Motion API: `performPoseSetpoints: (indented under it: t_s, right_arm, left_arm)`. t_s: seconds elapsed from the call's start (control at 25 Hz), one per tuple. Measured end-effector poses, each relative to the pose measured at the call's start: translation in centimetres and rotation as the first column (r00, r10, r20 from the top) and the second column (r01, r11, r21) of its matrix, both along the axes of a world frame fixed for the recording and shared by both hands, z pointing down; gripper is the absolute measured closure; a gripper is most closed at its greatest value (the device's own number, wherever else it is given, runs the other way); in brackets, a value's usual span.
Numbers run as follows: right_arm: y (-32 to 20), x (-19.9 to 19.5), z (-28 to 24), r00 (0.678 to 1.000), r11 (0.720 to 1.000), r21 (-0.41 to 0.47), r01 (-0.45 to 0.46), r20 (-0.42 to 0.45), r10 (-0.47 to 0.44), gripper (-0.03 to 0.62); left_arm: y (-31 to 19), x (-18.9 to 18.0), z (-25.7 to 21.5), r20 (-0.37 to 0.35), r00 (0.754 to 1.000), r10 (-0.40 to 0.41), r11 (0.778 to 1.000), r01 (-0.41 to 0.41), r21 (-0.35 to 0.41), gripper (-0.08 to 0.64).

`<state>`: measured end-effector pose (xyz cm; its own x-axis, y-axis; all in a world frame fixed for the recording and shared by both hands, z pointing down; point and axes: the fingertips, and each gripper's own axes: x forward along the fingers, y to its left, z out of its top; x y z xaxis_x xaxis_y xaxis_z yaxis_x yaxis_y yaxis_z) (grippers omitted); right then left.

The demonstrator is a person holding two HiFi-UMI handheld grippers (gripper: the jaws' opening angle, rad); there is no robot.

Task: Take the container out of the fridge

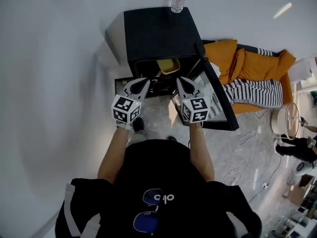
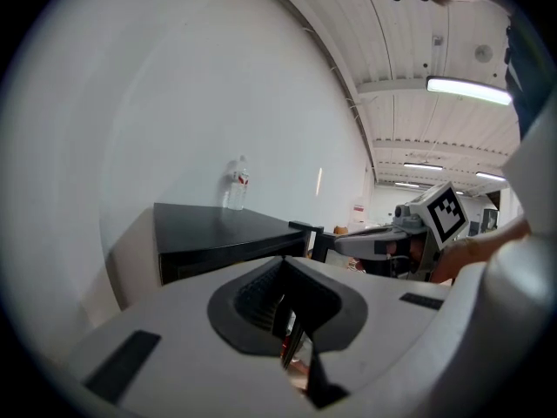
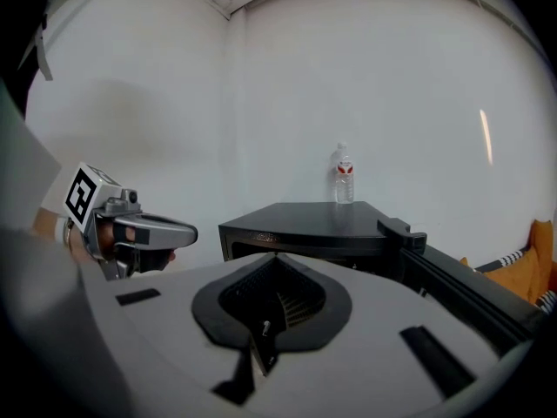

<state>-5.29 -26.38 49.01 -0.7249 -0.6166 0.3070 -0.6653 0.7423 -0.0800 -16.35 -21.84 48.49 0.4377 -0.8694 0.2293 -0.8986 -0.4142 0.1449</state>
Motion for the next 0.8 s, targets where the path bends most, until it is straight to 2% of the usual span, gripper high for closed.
performPoseSetpoints:
  t_s: [0.4,0.8]
  right_arm:
    - [-1.0,-2.6,1.4,0.996,0.995,-0.022,-0.094,-0.001,0.094,0.586]
    - [-1.0,-2.4,3.4,0.98,0.979,-0.056,-0.195,0.013,0.196,0.586]
  left_arm:
    - [-1.7,-2.3,1.3,-0.001,0.993,0.114,0.993,-0.114,-0.033,0.561]
    - [-2.4,-2.5,2.8,0.009,0.977,0.213,0.976,-0.212,-0.057,0.561]
